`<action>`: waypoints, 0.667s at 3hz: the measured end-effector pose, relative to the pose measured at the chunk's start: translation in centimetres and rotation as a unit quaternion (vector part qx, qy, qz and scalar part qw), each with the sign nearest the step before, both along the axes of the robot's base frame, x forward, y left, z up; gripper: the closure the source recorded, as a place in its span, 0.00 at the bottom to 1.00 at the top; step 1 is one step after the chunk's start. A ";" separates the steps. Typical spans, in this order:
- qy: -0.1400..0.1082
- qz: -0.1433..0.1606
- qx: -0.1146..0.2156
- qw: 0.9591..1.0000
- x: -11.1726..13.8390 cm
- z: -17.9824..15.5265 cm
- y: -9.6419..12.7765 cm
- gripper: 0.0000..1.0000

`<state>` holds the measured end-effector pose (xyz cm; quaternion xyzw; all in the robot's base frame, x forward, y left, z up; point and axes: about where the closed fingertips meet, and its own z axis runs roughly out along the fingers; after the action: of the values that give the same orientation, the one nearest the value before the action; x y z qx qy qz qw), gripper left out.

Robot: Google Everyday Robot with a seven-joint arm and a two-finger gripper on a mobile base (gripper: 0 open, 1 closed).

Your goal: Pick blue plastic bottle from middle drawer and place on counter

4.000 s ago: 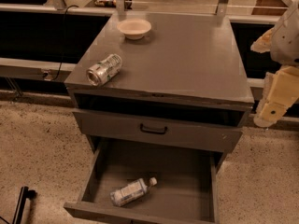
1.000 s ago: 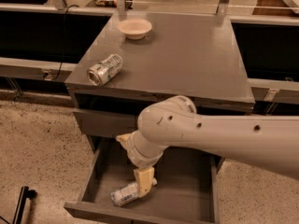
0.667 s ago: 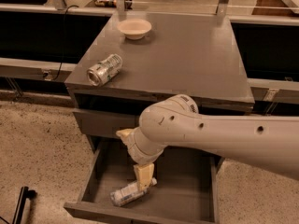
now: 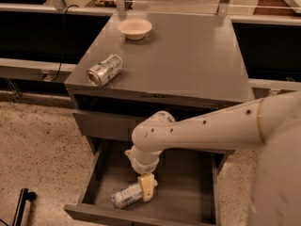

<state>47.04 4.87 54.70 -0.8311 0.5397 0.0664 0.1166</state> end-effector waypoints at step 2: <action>0.000 0.013 -0.015 1.000 2.2 -10.2 0.5 0.00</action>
Offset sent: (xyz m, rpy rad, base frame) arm 0.0322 0.0108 -0.1440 -0.0362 -0.0250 0.0539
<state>49.20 5.39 44.50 -0.8399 0.5295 0.0595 0.1033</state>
